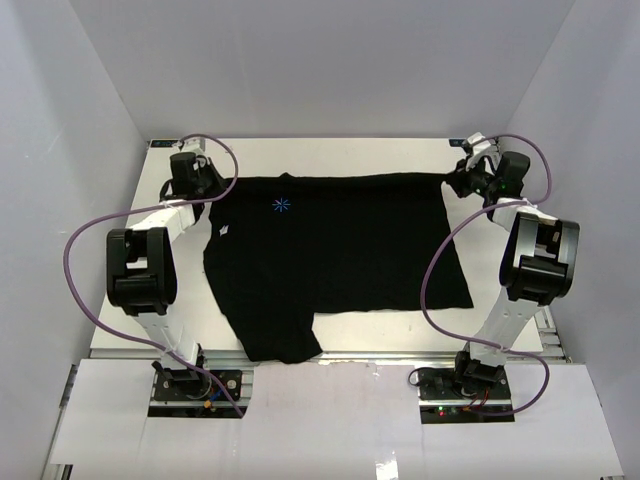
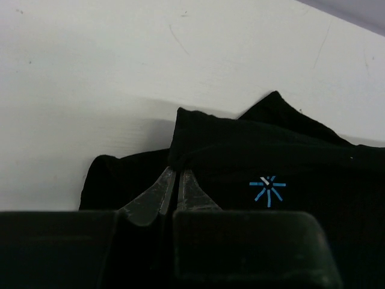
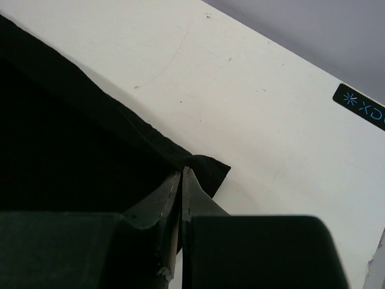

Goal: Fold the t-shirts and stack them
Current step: Fold the flattened tshirt in 1/3 of the way

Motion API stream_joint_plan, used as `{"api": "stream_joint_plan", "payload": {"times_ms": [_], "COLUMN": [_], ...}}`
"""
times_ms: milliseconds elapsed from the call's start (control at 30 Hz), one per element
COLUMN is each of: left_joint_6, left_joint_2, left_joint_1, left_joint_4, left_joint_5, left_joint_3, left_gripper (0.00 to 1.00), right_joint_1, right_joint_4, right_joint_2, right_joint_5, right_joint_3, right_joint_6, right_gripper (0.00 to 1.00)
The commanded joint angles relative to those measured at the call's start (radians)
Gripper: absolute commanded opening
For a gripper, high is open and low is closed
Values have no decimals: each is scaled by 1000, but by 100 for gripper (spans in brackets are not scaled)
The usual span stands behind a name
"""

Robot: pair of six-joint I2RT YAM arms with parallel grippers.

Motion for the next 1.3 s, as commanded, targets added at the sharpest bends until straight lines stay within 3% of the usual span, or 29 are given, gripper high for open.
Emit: {"api": "stream_joint_plan", "payload": {"times_ms": [0,1267], "left_joint_6": [15,23], "left_joint_2": [-72,-269], "left_joint_1": [9,8], "left_joint_4": [-3,-49], "left_joint_5": [0,-35], "left_joint_3": [-28,-273], "left_gripper": [8,8], "right_joint_1": [-7,-61], "right_joint_4": [-3,-65], "right_joint_2": [-57,-163], "right_joint_5": [-26,-63], "right_joint_3": [-24,-186], "right_joint_6": [-25,-103], "right_gripper": [6,6]}}
